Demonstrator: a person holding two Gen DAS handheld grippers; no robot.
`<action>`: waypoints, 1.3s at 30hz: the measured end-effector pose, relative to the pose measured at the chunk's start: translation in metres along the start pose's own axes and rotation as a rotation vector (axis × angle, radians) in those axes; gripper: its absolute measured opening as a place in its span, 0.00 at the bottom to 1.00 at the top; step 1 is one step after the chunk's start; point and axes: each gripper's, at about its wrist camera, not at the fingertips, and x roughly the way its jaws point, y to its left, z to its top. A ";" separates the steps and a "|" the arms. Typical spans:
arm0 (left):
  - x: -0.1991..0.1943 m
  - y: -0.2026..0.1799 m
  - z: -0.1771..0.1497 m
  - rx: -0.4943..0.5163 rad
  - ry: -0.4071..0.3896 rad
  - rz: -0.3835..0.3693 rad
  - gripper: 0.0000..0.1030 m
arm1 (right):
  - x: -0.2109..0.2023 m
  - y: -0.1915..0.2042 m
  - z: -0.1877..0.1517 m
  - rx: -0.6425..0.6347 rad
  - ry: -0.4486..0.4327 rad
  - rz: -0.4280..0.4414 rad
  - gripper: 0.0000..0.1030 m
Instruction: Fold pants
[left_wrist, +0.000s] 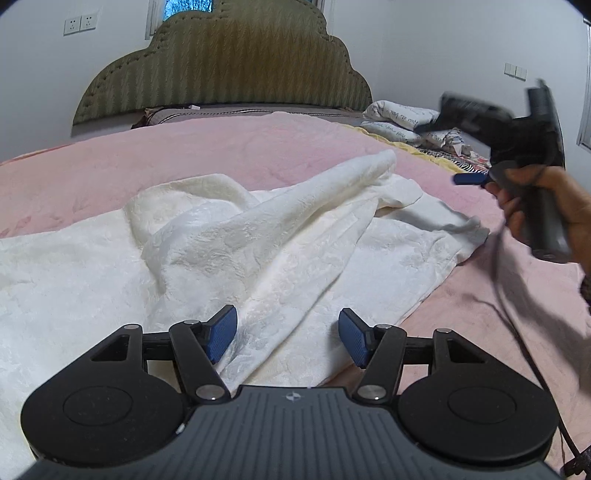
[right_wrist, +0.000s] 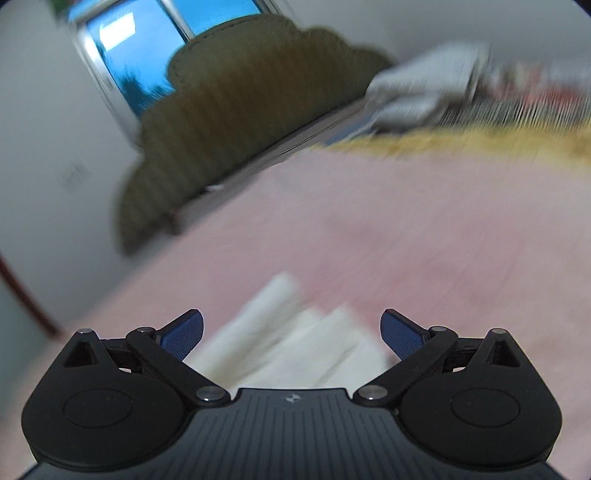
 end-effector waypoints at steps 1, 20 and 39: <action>0.000 -0.001 0.000 0.004 0.001 0.003 0.63 | 0.001 -0.006 -0.003 0.079 0.040 0.075 1.00; 0.013 -0.021 0.014 0.105 -0.003 0.071 0.63 | 0.060 -0.010 -0.034 0.230 0.191 0.196 0.36; 0.048 -0.064 0.024 0.356 -0.012 0.199 0.32 | 0.036 -0.042 -0.017 0.238 0.112 0.212 0.10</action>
